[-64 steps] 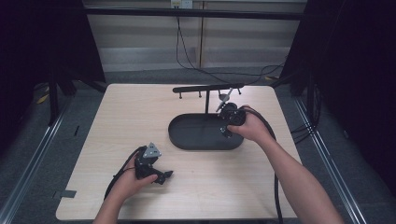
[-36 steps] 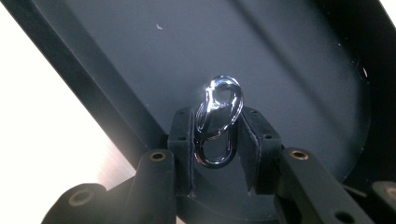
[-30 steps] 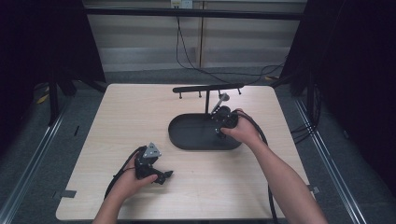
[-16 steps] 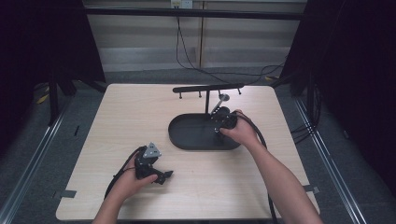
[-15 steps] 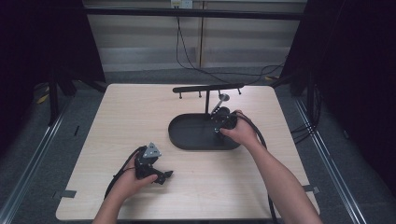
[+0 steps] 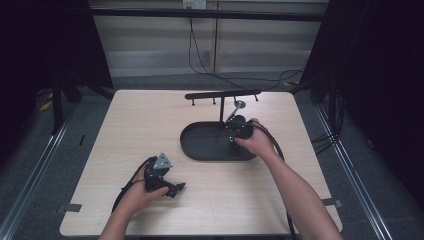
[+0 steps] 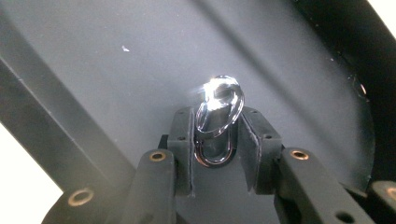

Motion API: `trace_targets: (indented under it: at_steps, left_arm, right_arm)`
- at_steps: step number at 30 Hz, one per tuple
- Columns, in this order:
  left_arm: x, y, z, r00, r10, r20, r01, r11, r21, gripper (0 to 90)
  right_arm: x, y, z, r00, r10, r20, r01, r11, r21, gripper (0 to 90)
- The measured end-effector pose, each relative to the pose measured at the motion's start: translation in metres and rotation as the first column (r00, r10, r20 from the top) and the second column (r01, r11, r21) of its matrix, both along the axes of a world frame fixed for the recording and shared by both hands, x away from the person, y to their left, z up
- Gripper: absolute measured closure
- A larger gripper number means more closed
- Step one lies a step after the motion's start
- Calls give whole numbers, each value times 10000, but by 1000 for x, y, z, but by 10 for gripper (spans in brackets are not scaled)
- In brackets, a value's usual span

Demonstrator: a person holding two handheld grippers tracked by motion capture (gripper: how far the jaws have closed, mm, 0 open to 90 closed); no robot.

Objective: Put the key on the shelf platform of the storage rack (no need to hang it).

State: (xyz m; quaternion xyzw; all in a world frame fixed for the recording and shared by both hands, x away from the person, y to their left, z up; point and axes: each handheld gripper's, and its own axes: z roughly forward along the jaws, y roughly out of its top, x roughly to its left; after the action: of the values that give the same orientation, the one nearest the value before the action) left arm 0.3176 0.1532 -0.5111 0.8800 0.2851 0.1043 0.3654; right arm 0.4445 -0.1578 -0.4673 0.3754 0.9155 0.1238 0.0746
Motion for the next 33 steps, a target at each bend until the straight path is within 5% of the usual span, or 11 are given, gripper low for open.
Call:
trace_targets:
  at_steps: [11, 21, 33]
  left_arm:
    - [0, 0, 0, 10000, -16, -17, 16, 10000, -6, 0]
    - [0, 0, 0, 10000, 2, 0, -2, 10000, -4, 0]
    - [0, 0, 0, 10000, 0, 3, 0, 10000, 3, 0]
  right_arm:
    - [1, 3, 1, 9997, -17, 258, 14, 9999, 119, 688]
    - [-1, -2, 5, 9997, -202, 112, 196, 9984, 529, 589]
    - [-6, -6, 14, 9996, -262, 118, 256, 9985, 481, 450]
